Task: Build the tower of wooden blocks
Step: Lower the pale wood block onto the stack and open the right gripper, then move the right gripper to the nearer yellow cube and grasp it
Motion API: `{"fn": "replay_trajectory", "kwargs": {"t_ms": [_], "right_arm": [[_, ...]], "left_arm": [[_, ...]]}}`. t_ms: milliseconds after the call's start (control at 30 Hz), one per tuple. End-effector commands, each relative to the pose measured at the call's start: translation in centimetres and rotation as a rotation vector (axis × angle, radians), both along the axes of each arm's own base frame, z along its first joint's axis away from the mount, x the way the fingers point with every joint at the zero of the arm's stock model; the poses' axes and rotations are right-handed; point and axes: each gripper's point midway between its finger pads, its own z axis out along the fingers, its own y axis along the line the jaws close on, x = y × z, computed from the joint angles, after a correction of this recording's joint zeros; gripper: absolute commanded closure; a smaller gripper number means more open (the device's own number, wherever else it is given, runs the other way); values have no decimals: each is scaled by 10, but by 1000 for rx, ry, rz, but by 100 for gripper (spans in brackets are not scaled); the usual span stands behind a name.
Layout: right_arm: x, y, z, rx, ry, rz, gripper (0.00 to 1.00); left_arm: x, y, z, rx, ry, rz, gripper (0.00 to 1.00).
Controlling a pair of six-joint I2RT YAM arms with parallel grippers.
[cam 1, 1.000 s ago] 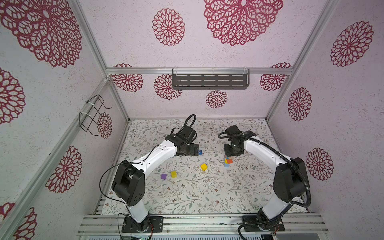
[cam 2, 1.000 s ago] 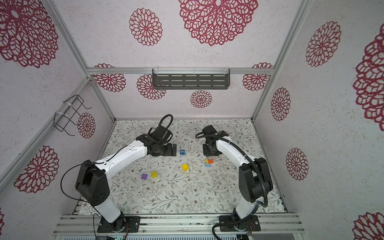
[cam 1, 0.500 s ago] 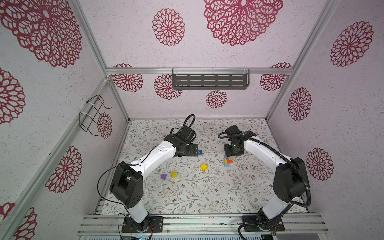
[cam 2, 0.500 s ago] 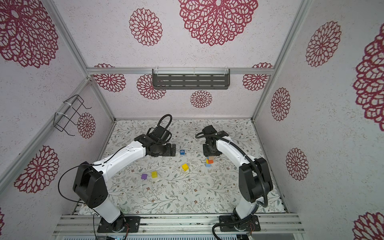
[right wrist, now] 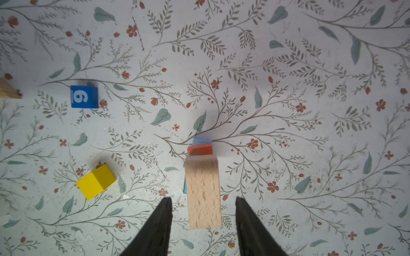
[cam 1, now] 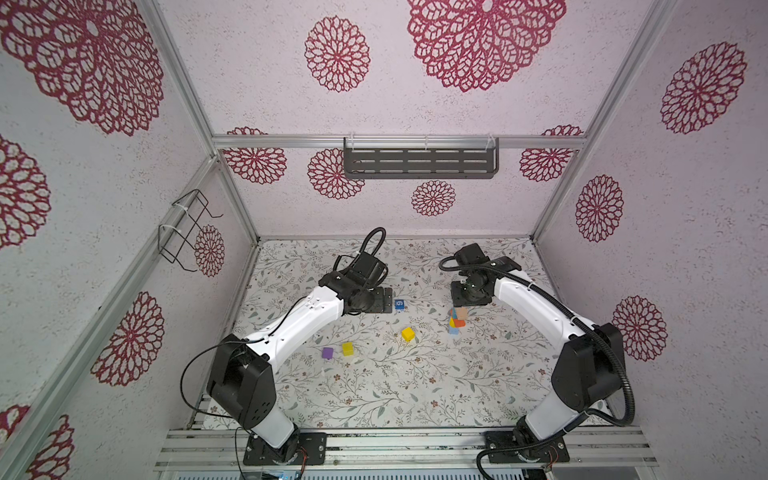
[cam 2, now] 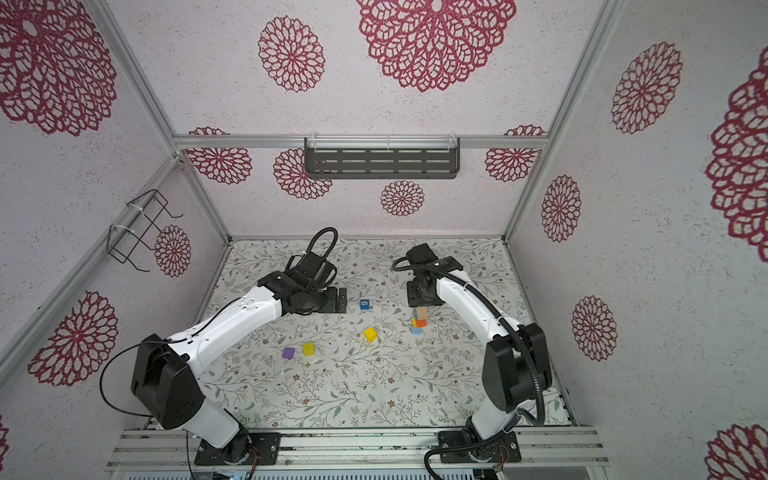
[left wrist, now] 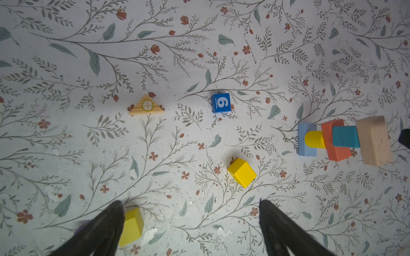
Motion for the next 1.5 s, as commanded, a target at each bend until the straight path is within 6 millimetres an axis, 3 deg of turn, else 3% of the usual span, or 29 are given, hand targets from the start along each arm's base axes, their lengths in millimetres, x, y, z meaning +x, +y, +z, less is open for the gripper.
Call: {"fn": "replay_trajectory", "kwargs": {"t_ms": [0, 300, 467, 667, 1067, 1467], "right_arm": [[-10, 6, 32, 7, -51, 1, 50], [-27, 68, 33, 10, -55, 97, 48], [-36, 104, 15, 11, -22, 146, 49], [-54, 139, -19, -6, 32, 205, 46], [-67, 150, -73, -62, 98, 306, 41], [-59, 155, -103, -122, 121, 361, 37]], "left_arm": [[-6, 13, 10, 1, -28, 28, 3], [-33, 46, 16, -7, -49, 74, 3], [-51, 67, 18, -26, -69, 117, 3], [-66, 82, 3, -32, -42, 165, 3], [-73, 84, -25, -53, -7, 195, 3], [-63, 81, -32, -31, 5, 203, 3]]}}
